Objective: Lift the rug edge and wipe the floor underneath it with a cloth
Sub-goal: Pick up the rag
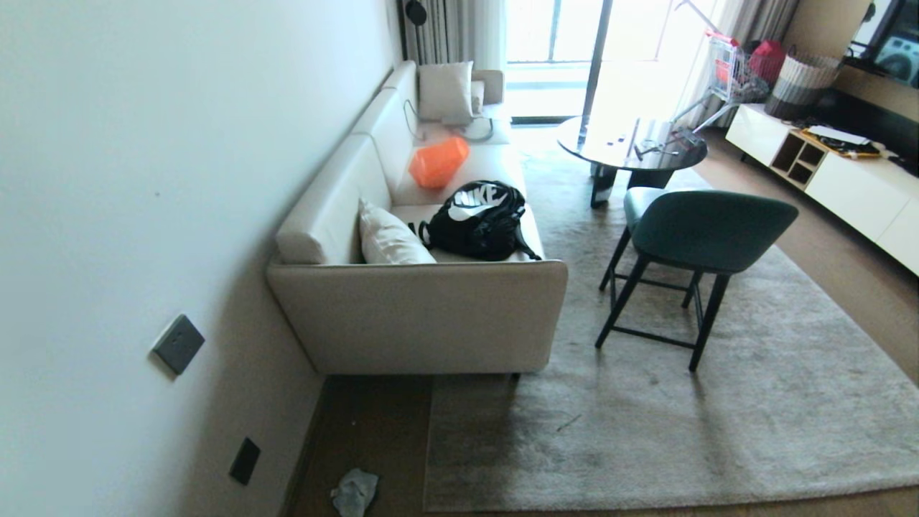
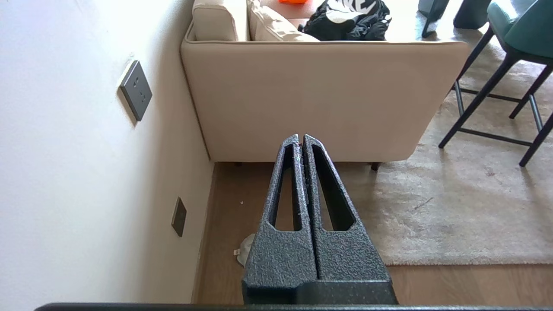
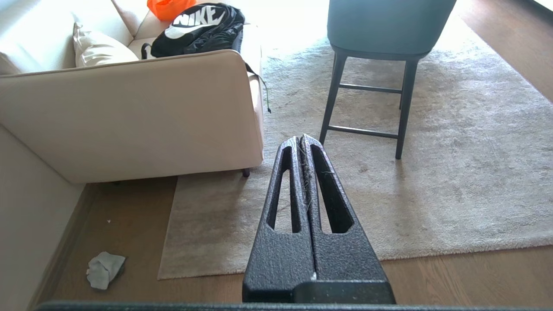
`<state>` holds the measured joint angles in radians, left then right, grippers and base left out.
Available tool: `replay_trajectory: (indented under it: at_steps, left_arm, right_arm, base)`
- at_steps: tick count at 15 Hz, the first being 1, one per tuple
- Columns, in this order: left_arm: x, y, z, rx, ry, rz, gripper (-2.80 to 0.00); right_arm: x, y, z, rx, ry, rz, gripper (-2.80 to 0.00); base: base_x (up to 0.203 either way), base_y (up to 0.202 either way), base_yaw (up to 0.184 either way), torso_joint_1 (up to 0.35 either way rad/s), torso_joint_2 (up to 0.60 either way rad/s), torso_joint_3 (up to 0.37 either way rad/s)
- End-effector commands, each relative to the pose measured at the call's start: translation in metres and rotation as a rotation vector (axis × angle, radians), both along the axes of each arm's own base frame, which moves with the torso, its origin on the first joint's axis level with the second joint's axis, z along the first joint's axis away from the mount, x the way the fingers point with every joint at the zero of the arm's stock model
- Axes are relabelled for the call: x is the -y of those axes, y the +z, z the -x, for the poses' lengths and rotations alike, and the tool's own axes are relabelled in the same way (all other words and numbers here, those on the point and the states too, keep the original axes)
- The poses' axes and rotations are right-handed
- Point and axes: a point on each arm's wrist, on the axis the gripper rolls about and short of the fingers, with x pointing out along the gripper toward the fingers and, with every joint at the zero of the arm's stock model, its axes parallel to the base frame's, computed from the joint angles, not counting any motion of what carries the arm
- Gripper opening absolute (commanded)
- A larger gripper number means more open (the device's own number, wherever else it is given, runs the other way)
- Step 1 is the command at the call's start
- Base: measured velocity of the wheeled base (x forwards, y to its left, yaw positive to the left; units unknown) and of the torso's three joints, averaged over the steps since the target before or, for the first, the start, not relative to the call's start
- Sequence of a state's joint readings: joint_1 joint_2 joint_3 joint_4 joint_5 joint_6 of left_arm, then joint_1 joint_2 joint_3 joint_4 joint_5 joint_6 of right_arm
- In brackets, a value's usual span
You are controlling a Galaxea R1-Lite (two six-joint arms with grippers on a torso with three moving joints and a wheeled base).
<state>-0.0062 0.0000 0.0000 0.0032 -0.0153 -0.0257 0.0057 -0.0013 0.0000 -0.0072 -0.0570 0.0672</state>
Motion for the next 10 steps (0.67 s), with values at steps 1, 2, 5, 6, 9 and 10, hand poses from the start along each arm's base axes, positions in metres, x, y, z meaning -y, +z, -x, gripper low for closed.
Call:
replay_trajectory:
  at_steps: [1, 2, 5, 6, 9, 10]
  left_arm:
    - [0.0, 0.0, 0.0, 0.0, 0.0, 0.0, -2.8]
    - [0.0, 0.0, 0.0, 0.0, 0.0, 0.0, -2.8]
    - [0.0, 0.0, 0.0, 0.0, 0.0, 0.0, -2.8]
    - [0.0, 0.0, 0.0, 0.0, 0.0, 0.0, -2.8]
    - [0.0, 0.0, 0.0, 0.0, 0.0, 0.0, -2.8]
    - [0.0, 0.0, 0.0, 0.0, 0.0, 0.0, -2.8]
  right_arm:
    - [0.0, 0.0001, -0.0001, -0.001, 0.001, 0.0, -2.8]
    - [0.0, 0.0001, -0.0001, -0.001, 0.001, 0.0, -2.8]
    - [0.0, 0.0001, -0.0001, -0.001, 0.001, -0.002, -2.8]
    - [0.0, 0.0001, -0.0001, -0.001, 0.001, 0.0, -2.8]
    - [0.0, 0.0001, -0.0001, -0.001, 0.001, -0.002, -2.8]
    - [0.0, 0.0001, -0.0001, -0.001, 0.001, -0.002, -2.8]
  base:
    - [0.0, 0.0, 0.0, 0.0, 0.0, 0.0]
    - [0.0, 0.0, 0.0, 0.0, 0.0, 0.0]
    - [0.0, 0.0, 0.0, 0.0, 0.0, 0.0]
    - [0.0, 0.0, 0.0, 0.0, 0.0, 0.0]
    - [0.0, 0.0, 0.0, 0.0, 0.0, 0.0]
    - [0.0, 0.0, 0.0, 0.0, 0.0, 0.0]
